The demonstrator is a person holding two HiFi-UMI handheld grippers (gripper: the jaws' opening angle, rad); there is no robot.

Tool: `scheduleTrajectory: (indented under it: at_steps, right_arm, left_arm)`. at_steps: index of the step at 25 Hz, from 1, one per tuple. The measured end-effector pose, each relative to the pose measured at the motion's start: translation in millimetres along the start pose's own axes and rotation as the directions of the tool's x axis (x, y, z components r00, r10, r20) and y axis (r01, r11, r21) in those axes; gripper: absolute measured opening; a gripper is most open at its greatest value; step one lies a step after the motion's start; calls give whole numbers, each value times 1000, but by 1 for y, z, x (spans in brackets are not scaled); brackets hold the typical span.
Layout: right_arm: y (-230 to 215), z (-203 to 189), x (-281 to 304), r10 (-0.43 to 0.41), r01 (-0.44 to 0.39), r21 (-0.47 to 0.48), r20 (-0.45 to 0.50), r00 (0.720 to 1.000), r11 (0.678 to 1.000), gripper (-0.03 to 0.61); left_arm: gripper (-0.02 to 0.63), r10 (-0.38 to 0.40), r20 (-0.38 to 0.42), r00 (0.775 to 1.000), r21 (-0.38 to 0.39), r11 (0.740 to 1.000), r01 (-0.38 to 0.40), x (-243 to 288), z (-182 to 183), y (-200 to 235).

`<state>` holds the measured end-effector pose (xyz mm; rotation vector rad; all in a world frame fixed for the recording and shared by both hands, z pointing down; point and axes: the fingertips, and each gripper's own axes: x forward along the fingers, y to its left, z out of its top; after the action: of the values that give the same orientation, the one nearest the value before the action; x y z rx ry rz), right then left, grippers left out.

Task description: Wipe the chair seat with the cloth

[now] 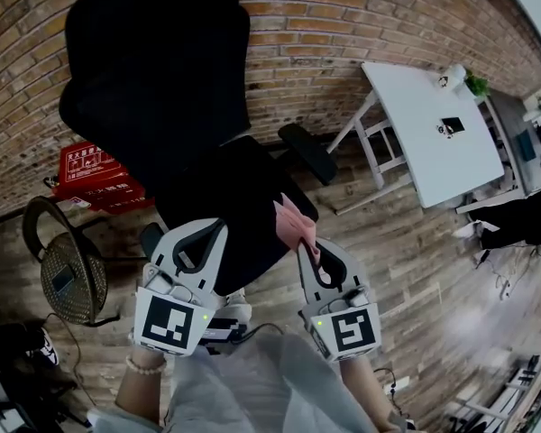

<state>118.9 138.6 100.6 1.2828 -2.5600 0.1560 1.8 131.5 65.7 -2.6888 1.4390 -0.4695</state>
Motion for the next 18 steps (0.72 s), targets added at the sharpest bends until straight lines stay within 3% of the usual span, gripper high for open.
scheduleTrajectory:
  at_steps: [13, 16, 18]
  right_arm:
    - [-6, -2, 57, 16, -17, -24, -67, 998, 1000, 55]
    - [-12, -3, 68, 42, -44, -39, -34, 999, 998, 55]
    - [-17, -11, 72, 57, -60, -38, -71, 996, 997, 55]
  left_arm:
    - [18, 20, -18, 1000, -34, 999, -21, 23, -24, 47]
    - [18, 37, -28, 999, -47, 998, -38, 28, -27, 52]
    - [18, 48, -40, 998, -49, 998, -50, 33, -30, 53]
